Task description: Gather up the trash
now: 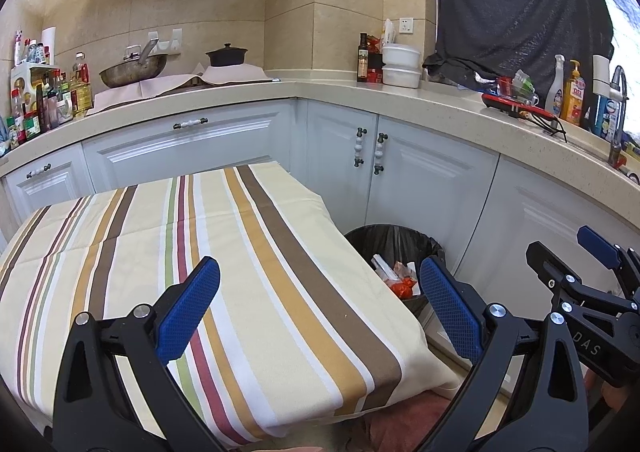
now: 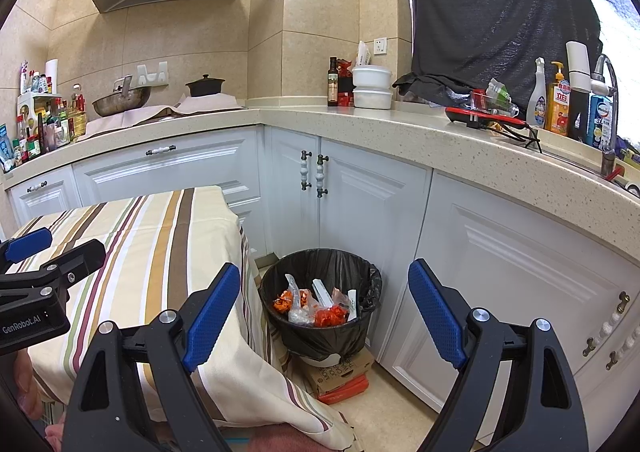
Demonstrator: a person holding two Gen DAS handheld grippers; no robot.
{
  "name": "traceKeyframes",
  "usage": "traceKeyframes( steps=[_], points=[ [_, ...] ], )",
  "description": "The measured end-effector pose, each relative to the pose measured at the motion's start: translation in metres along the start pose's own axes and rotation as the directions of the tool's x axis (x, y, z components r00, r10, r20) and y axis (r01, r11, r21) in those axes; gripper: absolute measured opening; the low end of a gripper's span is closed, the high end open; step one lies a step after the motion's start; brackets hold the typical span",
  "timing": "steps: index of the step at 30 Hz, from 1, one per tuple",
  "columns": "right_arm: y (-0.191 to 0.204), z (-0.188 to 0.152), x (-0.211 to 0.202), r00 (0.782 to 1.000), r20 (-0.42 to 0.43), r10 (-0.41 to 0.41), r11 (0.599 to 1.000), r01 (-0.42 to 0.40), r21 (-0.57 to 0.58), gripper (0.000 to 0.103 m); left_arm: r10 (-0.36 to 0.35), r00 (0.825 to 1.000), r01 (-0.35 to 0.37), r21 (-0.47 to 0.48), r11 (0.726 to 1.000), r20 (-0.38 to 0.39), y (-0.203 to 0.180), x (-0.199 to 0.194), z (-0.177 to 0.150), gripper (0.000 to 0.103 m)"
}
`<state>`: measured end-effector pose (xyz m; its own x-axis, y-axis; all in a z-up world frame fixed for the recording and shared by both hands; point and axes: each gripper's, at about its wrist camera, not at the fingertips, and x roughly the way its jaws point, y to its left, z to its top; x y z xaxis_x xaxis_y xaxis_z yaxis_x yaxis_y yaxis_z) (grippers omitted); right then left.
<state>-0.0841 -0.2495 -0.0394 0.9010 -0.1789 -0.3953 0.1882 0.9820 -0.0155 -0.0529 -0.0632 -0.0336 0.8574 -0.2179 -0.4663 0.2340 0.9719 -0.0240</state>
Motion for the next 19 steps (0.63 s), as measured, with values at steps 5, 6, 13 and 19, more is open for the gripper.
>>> traceKeyframes(
  steps=[5, 6, 13, 19],
  points=[
    [0.000, 0.000, 0.000, 1.000, 0.001, -0.001, 1.000, 0.001, 0.000, 0.083, -0.012, 1.000, 0.012, -0.002, 1.000, -0.007, 0.000, 0.001, -0.001, 0.098],
    [0.000, 0.000, 0.000, 1.000, 0.000, -0.001, 1.000, 0.001, 0.000, 0.083, -0.016, 1.000, 0.016, -0.001, 1.000, -0.001, 0.000, 0.000, 0.000, 0.098],
    [-0.001, -0.004, -0.001, 1.000, -0.006, 0.008, 1.000, -0.008, -0.005, 0.083, 0.009, 1.000, -0.009, 0.003, 1.000, 0.008, 0.003, 0.001, 0.001, 0.098],
    [0.005, -0.005, 0.004, 0.999, -0.023, 0.025, 1.000, -0.025, -0.018, 0.083, 0.036, 0.999, -0.037, -0.017, 0.999, -0.038, 0.017, 0.012, 0.001, 0.098]
  ],
)
